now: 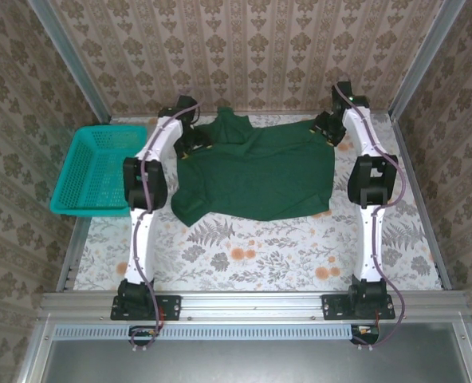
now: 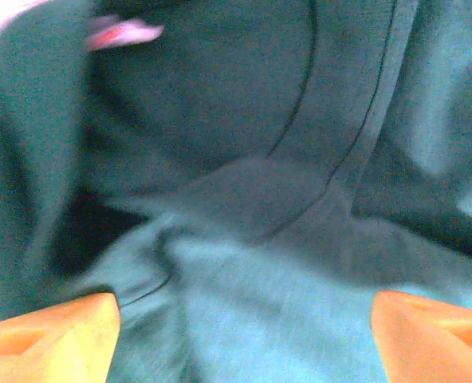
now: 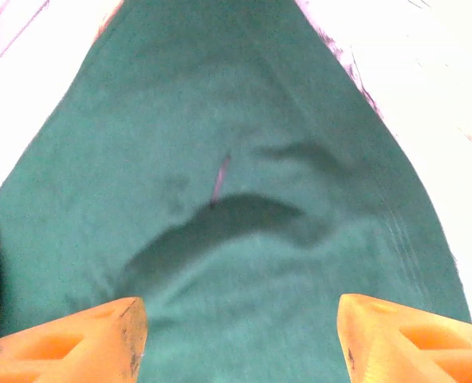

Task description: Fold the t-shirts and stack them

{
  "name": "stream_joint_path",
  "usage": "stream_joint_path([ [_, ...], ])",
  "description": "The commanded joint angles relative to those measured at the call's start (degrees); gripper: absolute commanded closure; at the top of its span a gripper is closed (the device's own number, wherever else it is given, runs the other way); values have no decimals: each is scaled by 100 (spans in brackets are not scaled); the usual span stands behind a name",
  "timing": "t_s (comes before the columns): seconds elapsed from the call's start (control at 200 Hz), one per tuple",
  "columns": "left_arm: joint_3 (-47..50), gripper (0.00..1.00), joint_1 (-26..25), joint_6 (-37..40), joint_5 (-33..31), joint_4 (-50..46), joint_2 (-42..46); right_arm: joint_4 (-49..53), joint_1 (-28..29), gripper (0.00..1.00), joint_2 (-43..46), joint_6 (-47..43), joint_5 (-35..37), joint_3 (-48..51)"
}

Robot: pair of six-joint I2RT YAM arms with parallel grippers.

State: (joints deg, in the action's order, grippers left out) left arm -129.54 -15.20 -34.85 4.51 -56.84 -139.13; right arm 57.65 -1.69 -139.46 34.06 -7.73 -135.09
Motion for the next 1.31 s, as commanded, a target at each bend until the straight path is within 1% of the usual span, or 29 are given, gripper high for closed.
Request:
stream_joint_path([
  [0.0, 978, 16, -70, -32, -184, 227, 1435, 288, -38, 32, 1339, -578, 139, 1305],
  [0.085, 1993, 19, -88, -30, -220, 364, 2176, -292, -206, 31, 2341, -631, -86, 2880],
  [0.165, 2996, 27, -82, -22, -55, 427, 2737, -426, -313, 32, 2894, -646, -349, 3847],
  [0.22, 3565, 33, -88, -16, 52, 403, 3009, -294, -304, 37, 2986, -651, -450, 4171],
  [0.28, 4113, 40, -84, -41, 187, 385, 3215, -140, -256, 46, 2953, -540, -527, 4359],
  [0.32, 4409, 43, -77, -68, 269, 381, 3313, -88, -211, 50, 2876, -418, -566, 4451],
  [0.385, 4741, 47, -66, -177, 490, 300, 3372, -47, -86, 54, 2749, -269, -589, 4523],
  [0.43, 4905, 48, -71, -228, 596, 239, 3391, -18, 11, 55, 2648, -181, -501, 4535],
  [0.505, 5134, 49, -71, -332, 643, 150, 3471, 21, 127, 56, 2472, -60, -467, 4510],
  [0.655, 5440, 48, -75, -428, 440, -114, 3640, 112, 310, 57, 2316, 56, -383, 4510],
  [0.855, 5989, 47, -88, -464, 489, 36, 3905, 63, 431, 58, 2349, 74, -268, 4803],
  [1.175, 6337, 45, -201, -382, 529, 243, 4033, -165, 563, 59, 2320, 83, -115, 5173],
  [1.3, 6410, 45, -246, -378, 470, 265, 4093, -197, 591, 67, 2310, 57, -93, 5198],
])
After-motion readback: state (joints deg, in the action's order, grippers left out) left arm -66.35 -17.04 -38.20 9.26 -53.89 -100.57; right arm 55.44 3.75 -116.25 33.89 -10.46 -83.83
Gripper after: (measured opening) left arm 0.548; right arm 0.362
